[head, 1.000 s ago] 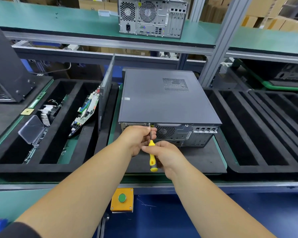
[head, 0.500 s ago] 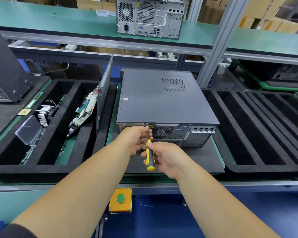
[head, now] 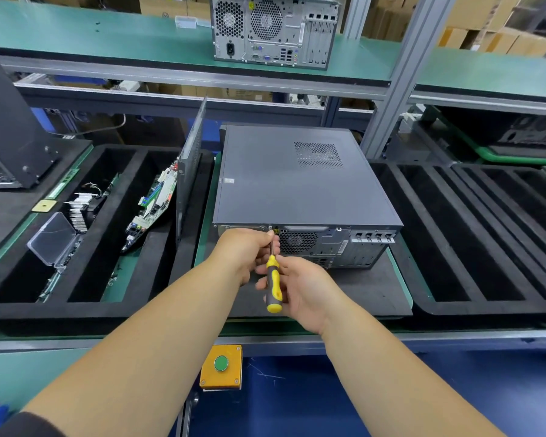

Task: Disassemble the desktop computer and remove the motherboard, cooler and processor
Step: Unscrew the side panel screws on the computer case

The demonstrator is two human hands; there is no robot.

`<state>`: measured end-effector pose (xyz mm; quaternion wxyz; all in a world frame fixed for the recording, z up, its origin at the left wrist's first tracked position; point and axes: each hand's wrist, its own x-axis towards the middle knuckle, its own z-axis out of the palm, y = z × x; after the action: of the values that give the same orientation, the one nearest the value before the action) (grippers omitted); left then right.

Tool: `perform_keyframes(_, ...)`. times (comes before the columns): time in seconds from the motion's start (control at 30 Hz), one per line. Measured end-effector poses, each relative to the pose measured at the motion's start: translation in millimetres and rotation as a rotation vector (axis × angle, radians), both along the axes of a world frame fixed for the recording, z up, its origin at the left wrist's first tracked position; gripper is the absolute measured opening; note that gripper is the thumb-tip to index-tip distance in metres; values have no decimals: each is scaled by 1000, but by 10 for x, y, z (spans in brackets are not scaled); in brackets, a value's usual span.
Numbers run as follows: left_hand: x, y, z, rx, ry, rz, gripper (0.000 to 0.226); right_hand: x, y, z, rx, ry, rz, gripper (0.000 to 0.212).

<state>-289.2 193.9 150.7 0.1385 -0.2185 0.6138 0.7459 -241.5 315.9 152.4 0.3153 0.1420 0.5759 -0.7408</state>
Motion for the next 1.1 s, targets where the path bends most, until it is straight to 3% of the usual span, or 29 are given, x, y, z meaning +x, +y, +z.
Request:
perform_keyframes(0.23,-30,-52,-54,143,-58,-46,22,26,12,31,68,82,11,26)
perform_keyframes(0.4,-91,-57,-92,315,-137,30,45,20,-41,-45,134,143,-47,18)
perform_keyframes(0.63,-154,-3,-84,240,-140,95,29,-2,-15,-72,207,122,-1,35)
perform_keyframes(1.1,-146,67,-75,194,-122,113,20,-41,-36,-105,316,221,51,23)
